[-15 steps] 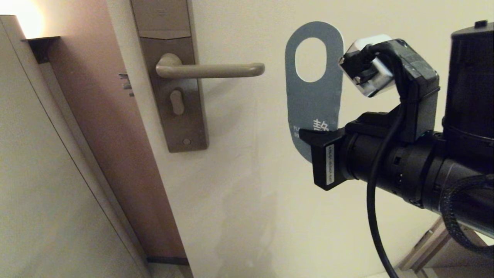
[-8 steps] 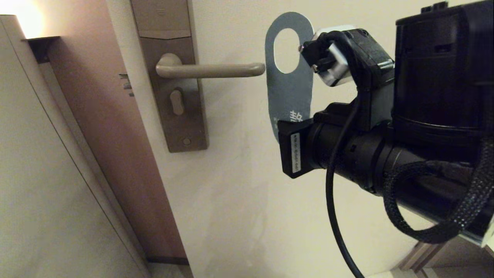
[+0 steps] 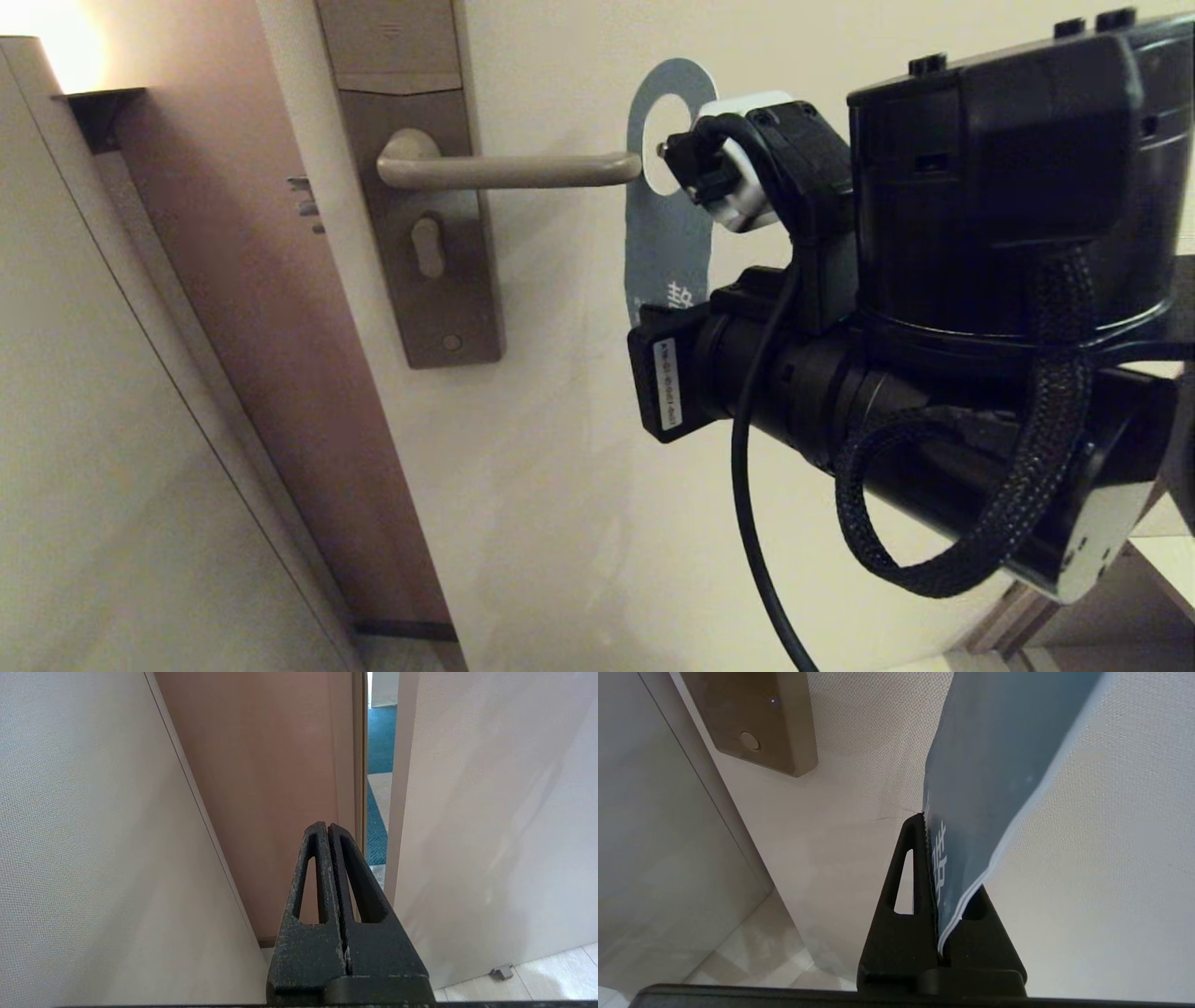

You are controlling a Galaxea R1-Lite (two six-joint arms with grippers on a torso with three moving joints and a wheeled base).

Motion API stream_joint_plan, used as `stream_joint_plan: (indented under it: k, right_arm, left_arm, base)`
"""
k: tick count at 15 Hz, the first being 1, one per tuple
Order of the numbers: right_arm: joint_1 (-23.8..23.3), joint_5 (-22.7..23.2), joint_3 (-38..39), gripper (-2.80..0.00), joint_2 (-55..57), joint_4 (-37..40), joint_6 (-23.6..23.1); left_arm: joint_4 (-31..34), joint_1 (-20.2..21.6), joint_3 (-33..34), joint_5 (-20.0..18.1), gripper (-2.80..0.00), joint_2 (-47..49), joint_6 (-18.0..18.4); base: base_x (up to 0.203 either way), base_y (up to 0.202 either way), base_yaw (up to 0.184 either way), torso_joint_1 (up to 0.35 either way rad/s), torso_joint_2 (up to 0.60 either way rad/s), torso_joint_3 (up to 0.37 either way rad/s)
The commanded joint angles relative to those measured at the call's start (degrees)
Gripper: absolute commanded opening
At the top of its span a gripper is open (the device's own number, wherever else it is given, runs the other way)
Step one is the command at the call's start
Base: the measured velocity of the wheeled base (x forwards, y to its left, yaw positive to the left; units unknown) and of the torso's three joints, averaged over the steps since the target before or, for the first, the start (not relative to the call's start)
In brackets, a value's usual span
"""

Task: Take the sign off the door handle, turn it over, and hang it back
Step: Hang the sign back with the other side facing out

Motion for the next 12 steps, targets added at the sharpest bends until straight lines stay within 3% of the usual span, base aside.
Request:
stream_joint_plan:
  k: [1, 12]
  right_arm:
    - [0.11, -0.19, -0.65, -2.80, 0.78, -0.03, 0.02]
    - [1.63, -1.83, -5.28, -2.80, 4.81, 0.90, -0.06]
  left_arm:
    - [-0.01, -0.02, 0.00, -0.02, -2.80, -0.02, 0.02]
    - [-0.01, -0.02, 0.00, -0.02, -2.80, -0.02, 0.02]
  base:
    - [0.000, 0.000, 0.000, 0.000, 0.00, 0.000]
    - [0.000, 0.000, 0.000, 0.000, 0.00, 0.000]
